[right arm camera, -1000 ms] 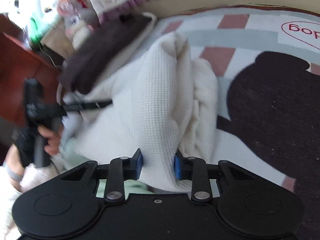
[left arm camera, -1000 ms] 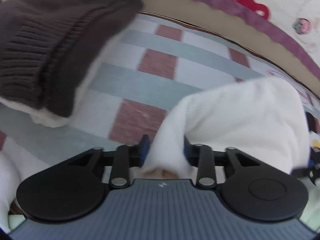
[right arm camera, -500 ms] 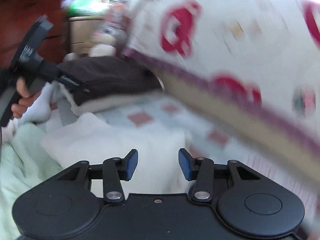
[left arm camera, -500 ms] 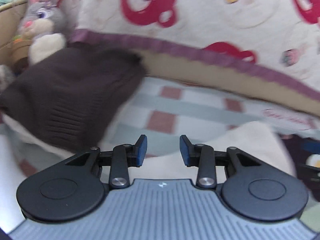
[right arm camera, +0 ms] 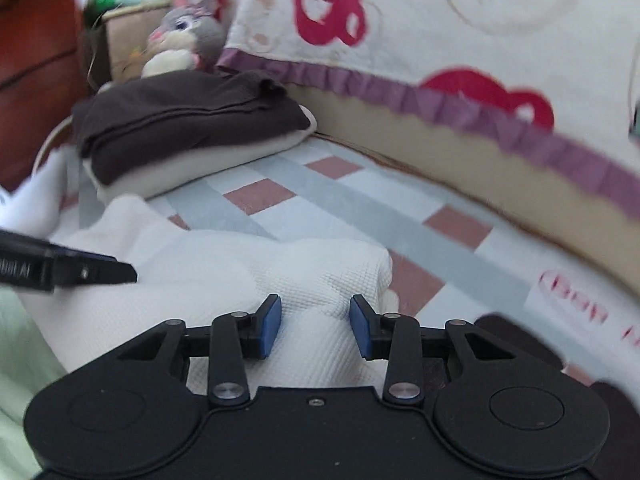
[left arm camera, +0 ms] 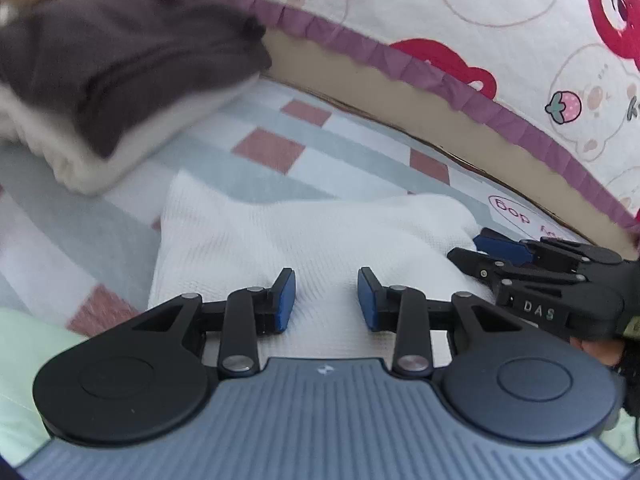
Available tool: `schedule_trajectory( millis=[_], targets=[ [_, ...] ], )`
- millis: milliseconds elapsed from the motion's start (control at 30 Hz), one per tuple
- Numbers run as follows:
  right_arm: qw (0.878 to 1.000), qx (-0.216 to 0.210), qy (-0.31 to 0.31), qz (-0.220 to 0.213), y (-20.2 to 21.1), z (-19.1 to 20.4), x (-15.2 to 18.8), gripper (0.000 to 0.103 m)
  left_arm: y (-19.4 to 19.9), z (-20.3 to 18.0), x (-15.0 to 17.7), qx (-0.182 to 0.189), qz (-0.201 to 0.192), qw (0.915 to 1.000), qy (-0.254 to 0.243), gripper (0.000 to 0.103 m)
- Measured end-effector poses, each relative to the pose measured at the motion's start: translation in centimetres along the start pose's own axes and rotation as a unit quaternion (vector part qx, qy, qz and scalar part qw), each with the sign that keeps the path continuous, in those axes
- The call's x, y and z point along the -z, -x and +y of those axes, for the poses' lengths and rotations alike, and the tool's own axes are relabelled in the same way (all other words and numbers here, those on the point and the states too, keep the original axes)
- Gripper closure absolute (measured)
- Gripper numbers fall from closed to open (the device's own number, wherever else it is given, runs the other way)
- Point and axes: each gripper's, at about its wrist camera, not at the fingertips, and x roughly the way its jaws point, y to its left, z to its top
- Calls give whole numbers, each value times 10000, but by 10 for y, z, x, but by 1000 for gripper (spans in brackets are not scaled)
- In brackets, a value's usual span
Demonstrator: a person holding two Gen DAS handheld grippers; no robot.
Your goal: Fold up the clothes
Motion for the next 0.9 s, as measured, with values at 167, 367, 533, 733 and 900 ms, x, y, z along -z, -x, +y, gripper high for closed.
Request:
schedule_trajectory(
  millis=[167,367,533,733,900],
  targets=[
    [9988,-156,-458,38,1,-11,9,62,2,4,5,254,-60,9991,332,69],
    [9995,239,-109,195,10,12,-11,58,-3,-4,20,-87,-51,9996,269,68],
    [9911,295,1295,-2,-2,45,-43,46,-2,-4,26,-120,-138,9992,349,69],
    [9962,283,729,387,-33,28,-20,49,5,1,32,-31,-171,9986,505,69],
    [9976,158,519,424,-34,20,-21,49,17,9,25,-244,-207,9975,630,68]
  ],
)
